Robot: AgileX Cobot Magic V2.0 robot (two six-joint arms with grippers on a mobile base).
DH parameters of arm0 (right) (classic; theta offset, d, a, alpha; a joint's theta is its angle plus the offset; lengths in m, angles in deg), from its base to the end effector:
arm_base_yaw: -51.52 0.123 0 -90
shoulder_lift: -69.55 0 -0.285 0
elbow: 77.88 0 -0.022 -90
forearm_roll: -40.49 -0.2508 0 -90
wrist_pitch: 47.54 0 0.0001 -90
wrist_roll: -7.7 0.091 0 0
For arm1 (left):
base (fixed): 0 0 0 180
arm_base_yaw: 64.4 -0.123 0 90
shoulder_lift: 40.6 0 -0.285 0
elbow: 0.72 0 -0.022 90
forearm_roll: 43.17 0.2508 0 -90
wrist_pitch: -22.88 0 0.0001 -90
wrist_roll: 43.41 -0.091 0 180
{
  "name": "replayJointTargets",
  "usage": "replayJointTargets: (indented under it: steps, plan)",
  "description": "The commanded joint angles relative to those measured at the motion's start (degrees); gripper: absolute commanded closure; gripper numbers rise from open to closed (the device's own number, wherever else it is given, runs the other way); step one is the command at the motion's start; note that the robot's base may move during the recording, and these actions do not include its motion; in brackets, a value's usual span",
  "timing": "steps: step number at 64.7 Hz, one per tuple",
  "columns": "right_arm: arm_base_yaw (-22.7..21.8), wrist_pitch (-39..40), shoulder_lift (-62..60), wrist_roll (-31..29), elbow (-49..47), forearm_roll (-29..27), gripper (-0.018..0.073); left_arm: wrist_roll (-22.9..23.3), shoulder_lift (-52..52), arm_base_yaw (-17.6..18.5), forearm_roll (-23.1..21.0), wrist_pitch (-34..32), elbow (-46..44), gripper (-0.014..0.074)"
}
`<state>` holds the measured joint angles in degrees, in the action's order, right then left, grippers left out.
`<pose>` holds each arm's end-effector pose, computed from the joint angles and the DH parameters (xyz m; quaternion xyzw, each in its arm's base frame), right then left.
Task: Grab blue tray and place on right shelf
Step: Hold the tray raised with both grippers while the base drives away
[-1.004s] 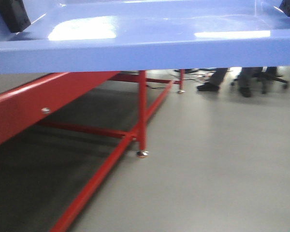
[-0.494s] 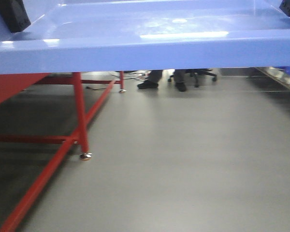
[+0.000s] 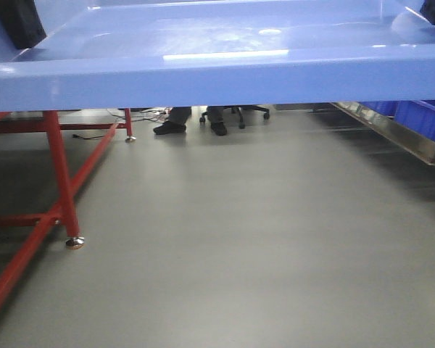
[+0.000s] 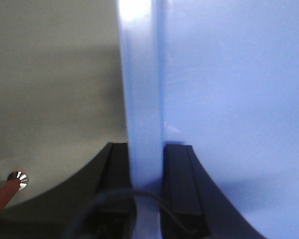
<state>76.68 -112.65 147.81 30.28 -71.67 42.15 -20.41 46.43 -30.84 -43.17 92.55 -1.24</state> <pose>0.2142 0.0980 0.3696 -0.0242 0.9646 0.0931 0.2457 0.2257 -0.1498 0.3616 0.0900 0.9743 -0.0978 0.1817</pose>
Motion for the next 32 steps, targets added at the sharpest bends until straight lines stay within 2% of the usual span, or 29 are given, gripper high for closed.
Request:
replayJointTargets:
  steps: [1, 32]
  plan:
    - [0.05, 2.86, -1.88, -1.32, -1.52, 1.86, 0.0505, -0.85, -1.77, 0.44, 2.15, 6.19, -1.36, 0.0645]
    - [0.05, 2.74, -1.88, -1.32, -1.52, 1.86, 0.0505, -0.85, -1.77, 0.44, 2.15, 6.51, -1.36, 0.0645]
